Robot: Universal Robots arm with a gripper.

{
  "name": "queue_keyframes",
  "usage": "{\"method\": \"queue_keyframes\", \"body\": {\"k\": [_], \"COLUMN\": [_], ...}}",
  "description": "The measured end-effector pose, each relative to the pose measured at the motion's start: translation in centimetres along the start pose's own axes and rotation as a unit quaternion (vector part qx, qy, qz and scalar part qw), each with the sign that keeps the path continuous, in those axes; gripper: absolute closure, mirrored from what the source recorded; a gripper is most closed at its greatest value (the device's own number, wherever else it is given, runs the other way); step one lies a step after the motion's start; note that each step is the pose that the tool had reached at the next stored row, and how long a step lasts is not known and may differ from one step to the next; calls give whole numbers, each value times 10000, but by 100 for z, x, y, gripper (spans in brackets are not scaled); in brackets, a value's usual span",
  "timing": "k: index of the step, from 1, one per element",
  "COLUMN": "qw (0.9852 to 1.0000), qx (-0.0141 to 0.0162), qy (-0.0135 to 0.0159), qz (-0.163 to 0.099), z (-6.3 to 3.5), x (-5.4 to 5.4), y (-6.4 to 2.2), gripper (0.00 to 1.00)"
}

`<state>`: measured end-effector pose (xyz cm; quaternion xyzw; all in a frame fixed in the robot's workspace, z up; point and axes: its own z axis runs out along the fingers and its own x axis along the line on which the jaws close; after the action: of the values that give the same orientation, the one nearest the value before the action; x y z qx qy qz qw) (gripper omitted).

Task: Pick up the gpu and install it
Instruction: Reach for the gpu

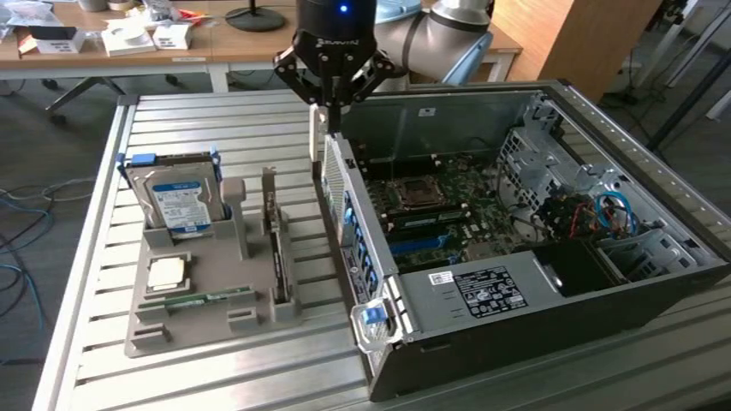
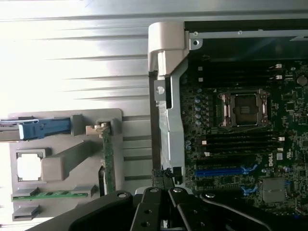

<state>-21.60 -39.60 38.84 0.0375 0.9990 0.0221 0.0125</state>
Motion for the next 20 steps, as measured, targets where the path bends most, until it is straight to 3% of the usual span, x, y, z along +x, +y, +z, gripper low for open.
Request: {"method": "queue_keyframes", "body": {"k": [10, 20], "qw": [10000, 10000], "qx": [0, 0], "qy": [0, 0], "qz": [-1, -1], "z": [6, 13], "x": [308, 550], "y": [-17, -34], "gripper": [89, 89]}}
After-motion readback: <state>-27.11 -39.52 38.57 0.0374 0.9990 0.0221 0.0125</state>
